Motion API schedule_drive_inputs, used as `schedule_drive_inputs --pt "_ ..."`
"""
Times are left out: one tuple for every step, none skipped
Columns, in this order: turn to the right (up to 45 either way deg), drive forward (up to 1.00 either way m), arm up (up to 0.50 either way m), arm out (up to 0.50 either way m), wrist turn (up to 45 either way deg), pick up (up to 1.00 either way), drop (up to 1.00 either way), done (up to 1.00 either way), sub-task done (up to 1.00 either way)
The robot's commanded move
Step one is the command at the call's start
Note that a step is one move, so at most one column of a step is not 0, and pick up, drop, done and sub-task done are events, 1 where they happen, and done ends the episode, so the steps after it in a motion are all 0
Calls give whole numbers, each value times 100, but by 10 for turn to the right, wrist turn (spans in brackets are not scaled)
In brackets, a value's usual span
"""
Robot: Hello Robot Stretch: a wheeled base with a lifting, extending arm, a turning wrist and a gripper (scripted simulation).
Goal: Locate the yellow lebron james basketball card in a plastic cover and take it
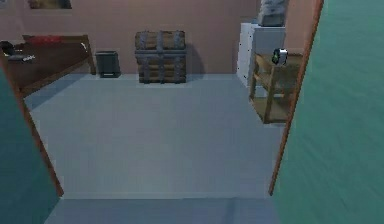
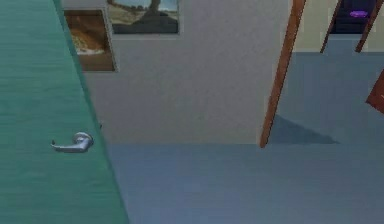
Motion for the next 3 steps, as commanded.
schedule_drive_inputs --pt "30 0 0 0 0 0 0 0 0" --pt "0 100 0 0 0 0 0 0 0" --pt "60 0 0 0 0 0 0 0 0"
